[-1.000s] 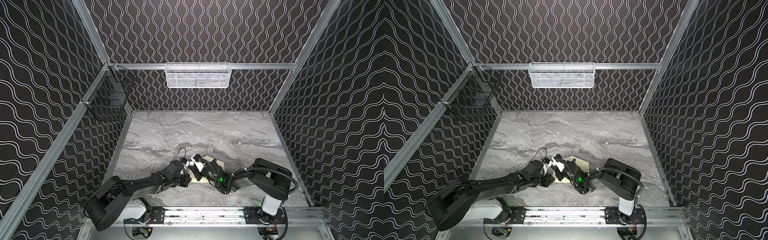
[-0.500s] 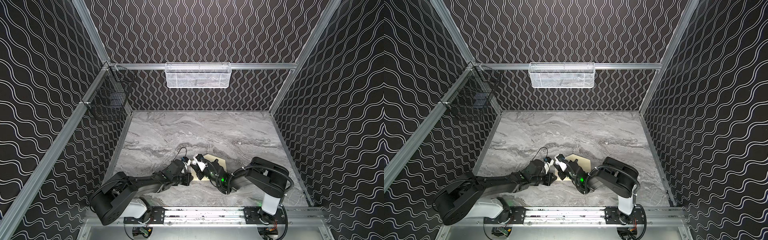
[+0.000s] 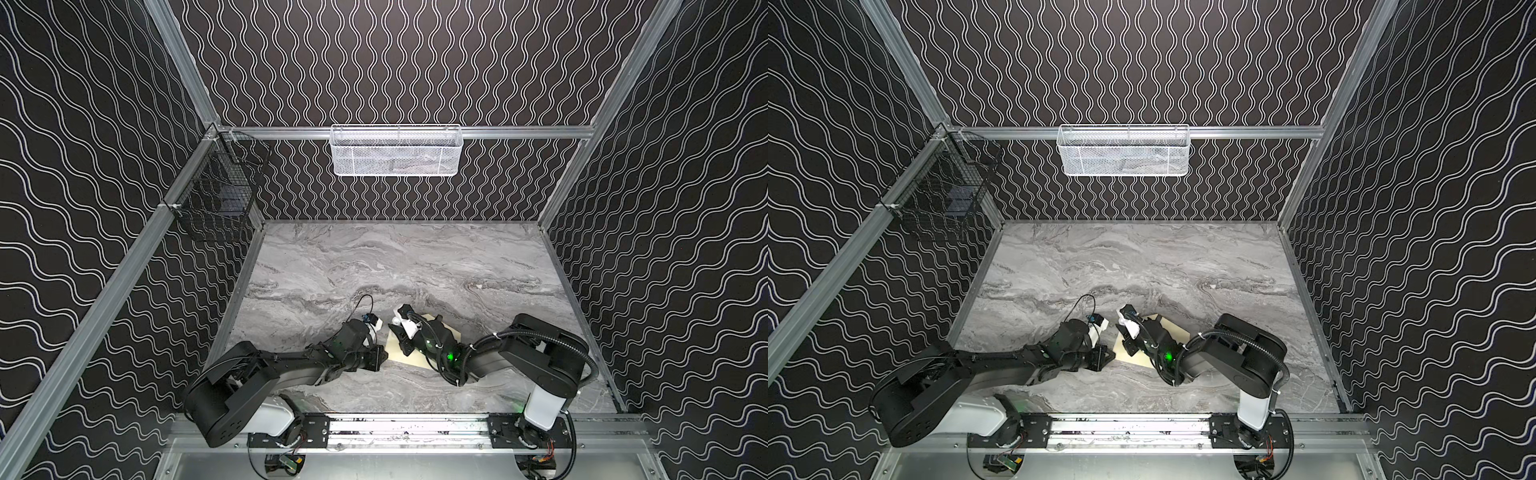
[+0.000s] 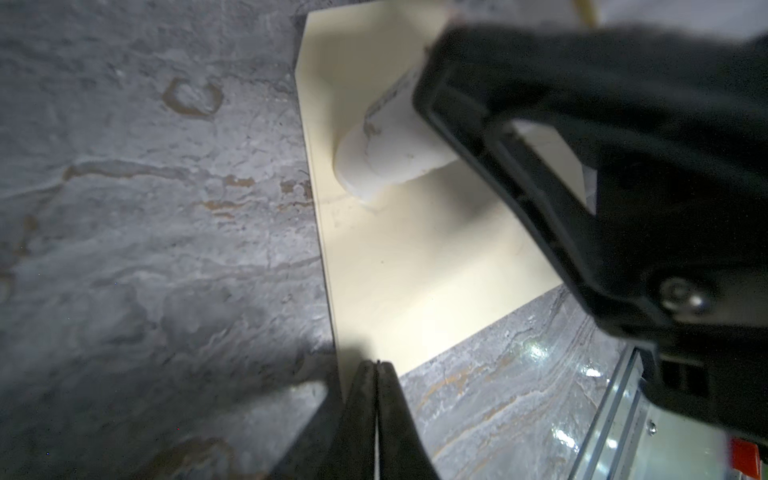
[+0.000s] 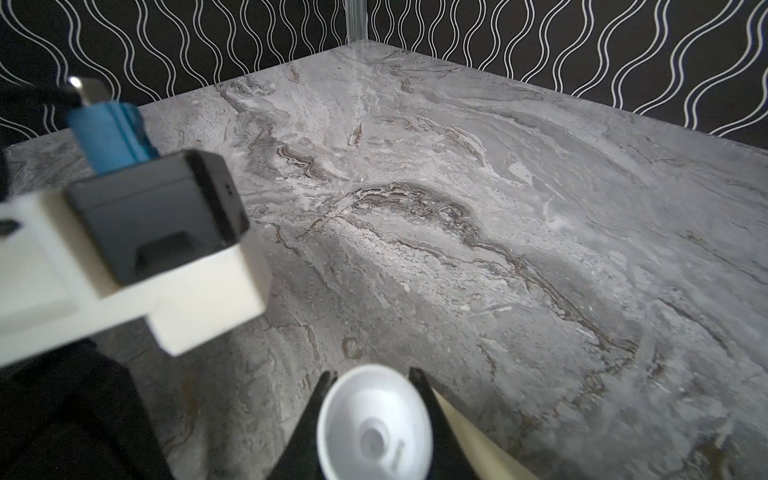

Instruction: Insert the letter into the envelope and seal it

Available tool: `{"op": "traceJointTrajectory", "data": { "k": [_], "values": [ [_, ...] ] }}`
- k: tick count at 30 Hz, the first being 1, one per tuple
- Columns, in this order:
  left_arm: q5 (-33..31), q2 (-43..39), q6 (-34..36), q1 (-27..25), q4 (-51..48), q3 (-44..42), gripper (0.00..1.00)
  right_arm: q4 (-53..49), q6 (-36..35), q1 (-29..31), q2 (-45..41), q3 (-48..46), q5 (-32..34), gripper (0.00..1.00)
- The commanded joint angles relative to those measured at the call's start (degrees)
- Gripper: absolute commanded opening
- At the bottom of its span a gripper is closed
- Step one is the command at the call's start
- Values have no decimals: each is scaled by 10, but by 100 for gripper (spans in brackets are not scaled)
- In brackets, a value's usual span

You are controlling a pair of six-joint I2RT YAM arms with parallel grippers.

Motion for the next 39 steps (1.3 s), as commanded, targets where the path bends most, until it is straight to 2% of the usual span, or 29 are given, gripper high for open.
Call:
{"op": "traceJointTrajectory", "data": {
  "k": [1,9,11,16,20,25,29,39],
  "values": [
    [6,7,-3,-1,-68,-4,9,-26,-18,-8,-3,5,38,0],
    [11,-14,4,-4,-81,1,9,-37,-13,-8,-32,22,11,0],
    [2,-39,8,-4,-100,6,9,-53,16,-4,-59,21,-4,0],
    [-30,-100,23,-4,-138,48,10,-51,59,17,-97,-11,5,0],
    [-25,-111,39,-5,-146,83,8,-54,57,17,-93,-19,1,0],
    [-23,-126,45,-5,-134,61,10,-56,53,17,-84,-15,-9,0],
    [-26,-71,72,-5,-113,80,9,-57,51,17,-100,-33,12,0],
    [-7,96,123,-12,-77,192,7,-87,78,23,-192,-105,81,0]
  ]
}}
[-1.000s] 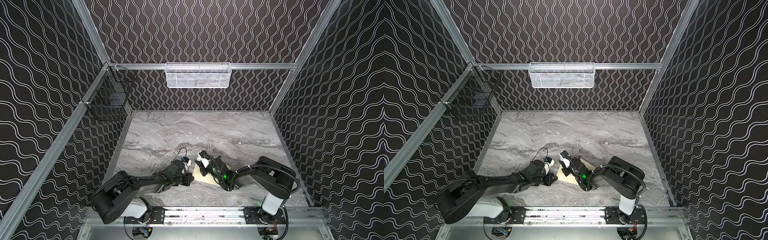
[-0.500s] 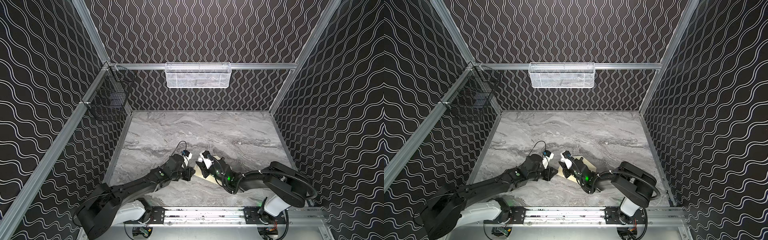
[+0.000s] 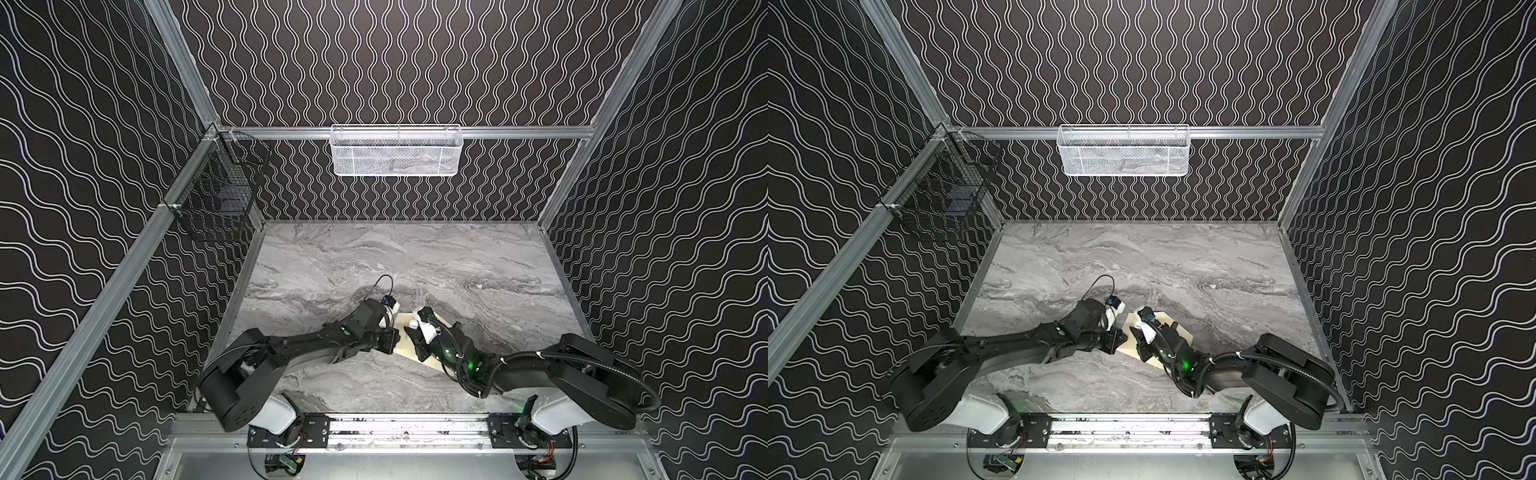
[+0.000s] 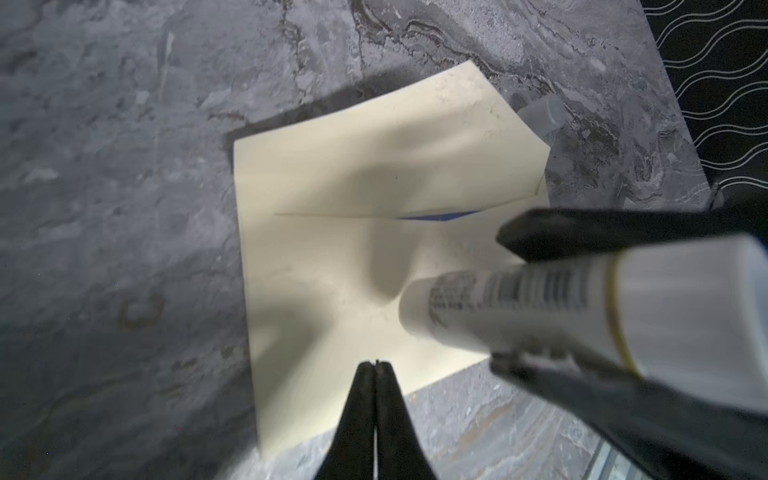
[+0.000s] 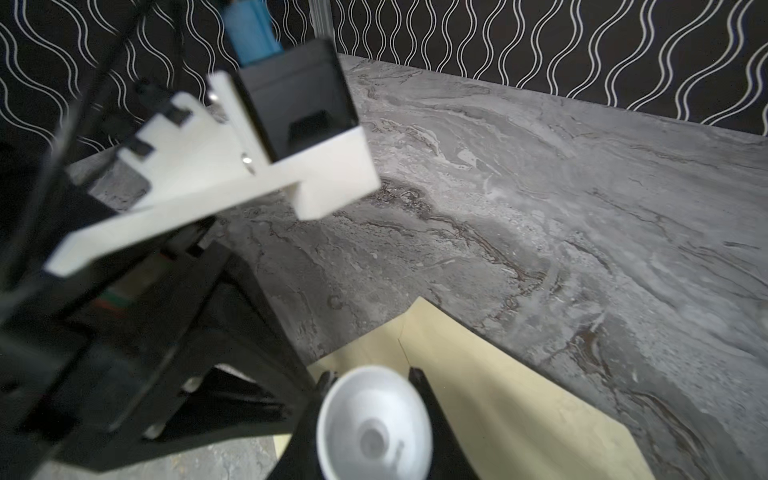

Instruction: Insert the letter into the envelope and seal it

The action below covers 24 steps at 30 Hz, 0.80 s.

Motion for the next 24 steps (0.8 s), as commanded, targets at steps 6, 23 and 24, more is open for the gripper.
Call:
{"op": "traceJointTrajectory", "data": {
  "k": [6,23,24],
  "values": [
    [29,55,18,-1,29,12,6,-23,15,3,-38,-23,41,0],
    [-6,-57,-70,-10,1,-142,2,26,8,48,66,35,56,0],
    [-10,-63,-76,-10,-6,-145,2,30,9,51,73,36,59,0]
  ]
}}
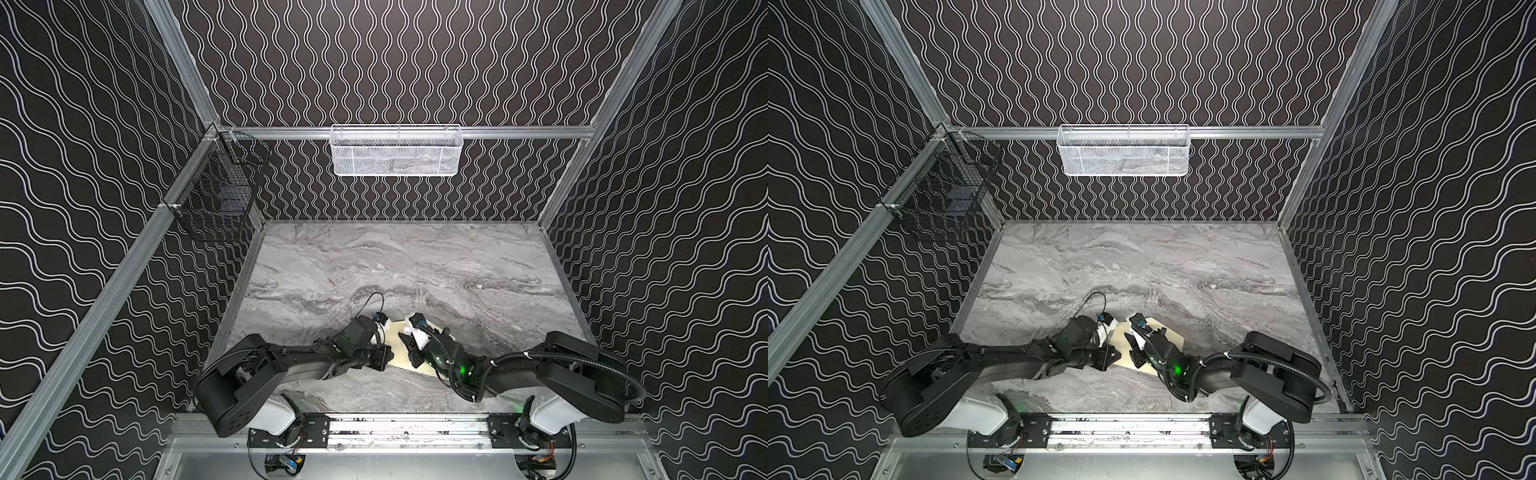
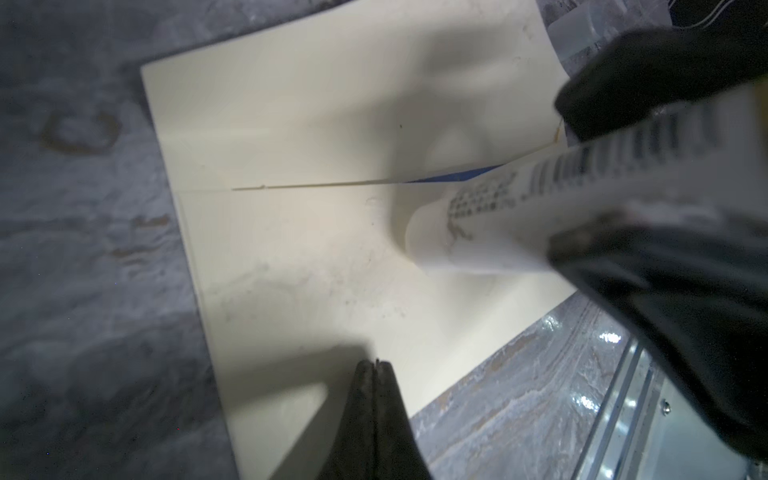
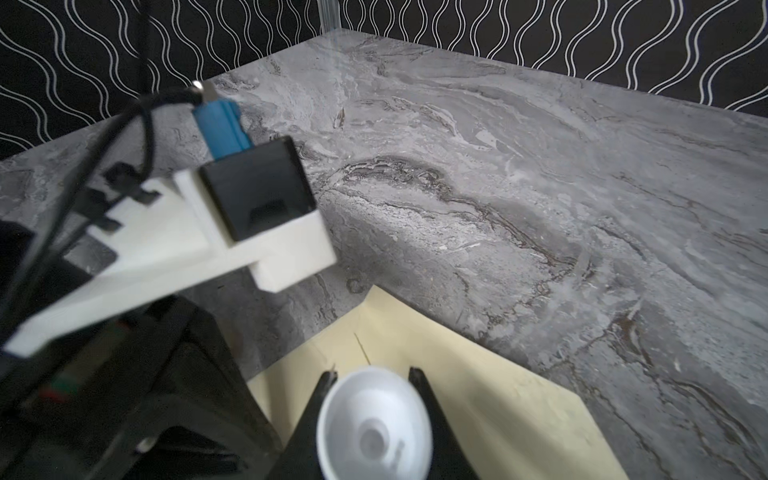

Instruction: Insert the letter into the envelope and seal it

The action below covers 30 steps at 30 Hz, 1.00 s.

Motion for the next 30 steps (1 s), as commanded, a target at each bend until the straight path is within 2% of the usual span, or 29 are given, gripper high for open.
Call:
{"op": "traceJointTrajectory", "data": {
  "k": [1,7,17,25,30],
  "values": [
    [-28,-16,-27,-2,-74,-10,1,37,2,9,20,8,19,0],
    [-35,-6,-38,-8,-85,-10,0,26,6,26,41,7,31,0],
    [-51,8,-51,-8,-93,-11,0,-18,-33,18,21,-13,85,0],
    [-56,8,-54,-8,-96,-12,0,-37,-62,6,-18,-10,85,0],
    [-61,10,-61,-6,-104,-10,0,-94,-14,31,-60,20,46,0]
  ]
}}
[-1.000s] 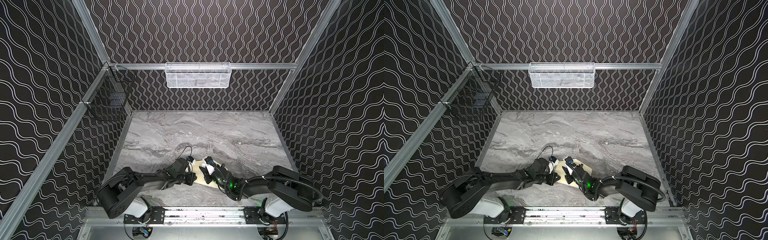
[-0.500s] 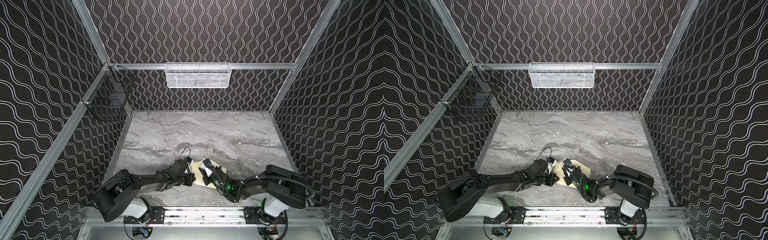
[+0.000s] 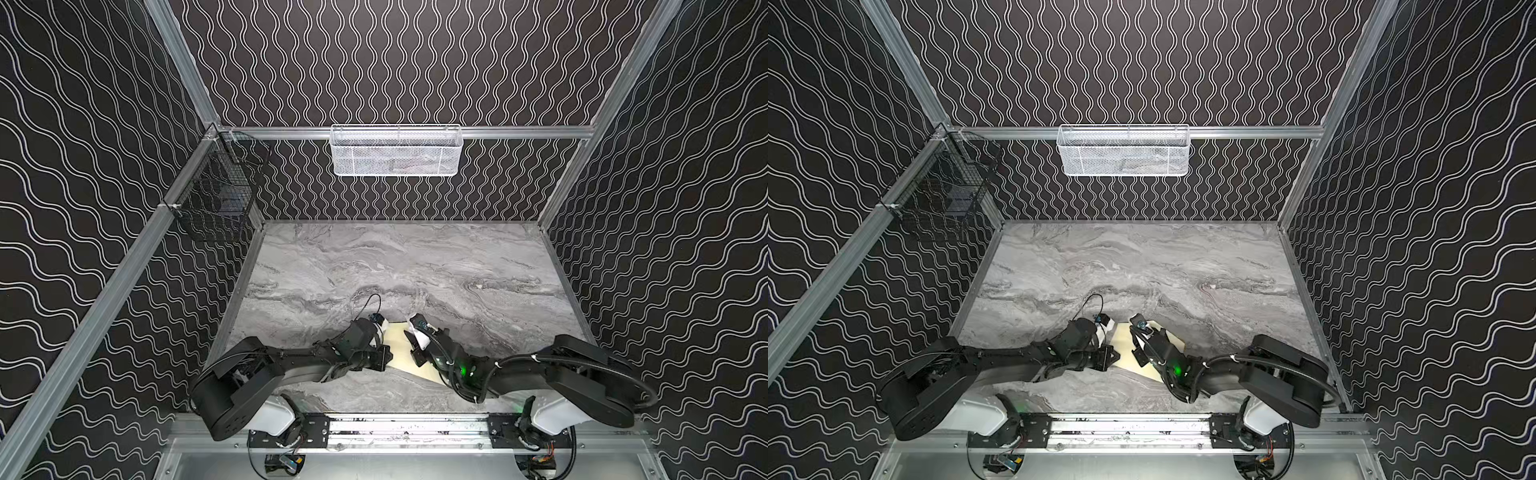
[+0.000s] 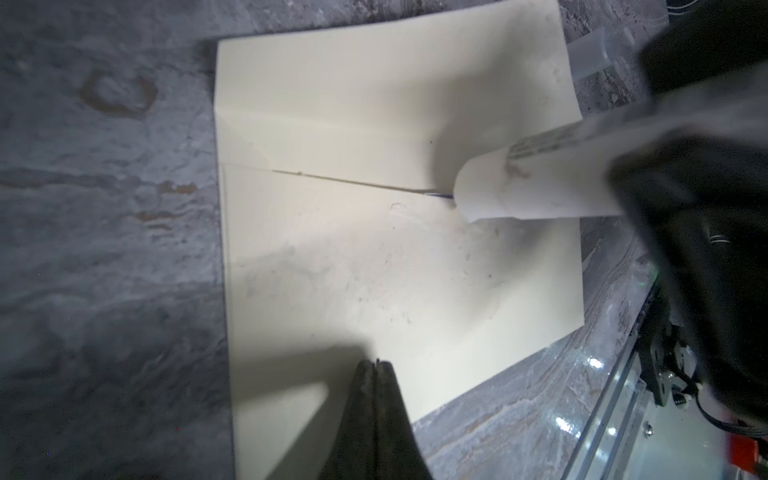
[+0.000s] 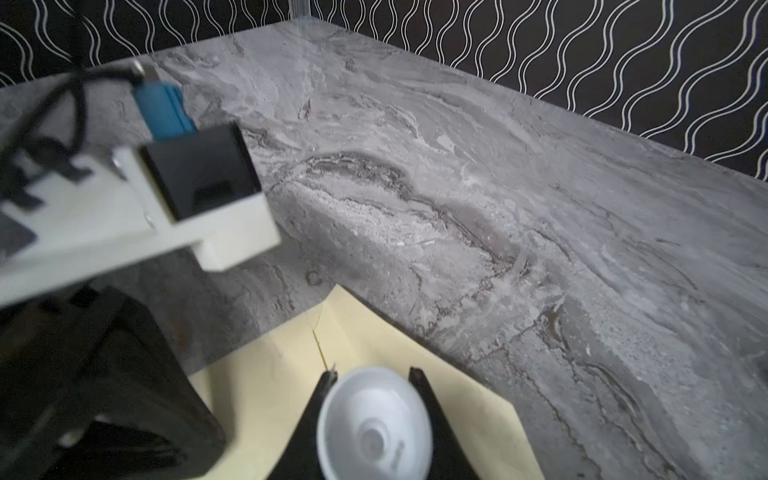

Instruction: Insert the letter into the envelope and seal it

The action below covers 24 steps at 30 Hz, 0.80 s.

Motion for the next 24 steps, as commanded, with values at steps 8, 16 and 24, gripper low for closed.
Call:
{"op": "traceJointTrajectory", "data": {
  "k": [8,16,24],
  "values": [
    [-55,4,-20,8,-128,-4,0,-34,84,49,35,-5,27,0],
    [-59,3,-21,9,-133,-4,0,-64,121,35,20,-47,80,0],
    [-60,6,-23,11,-136,-2,0,-153,201,16,-7,-57,125,0]
  ]
}}
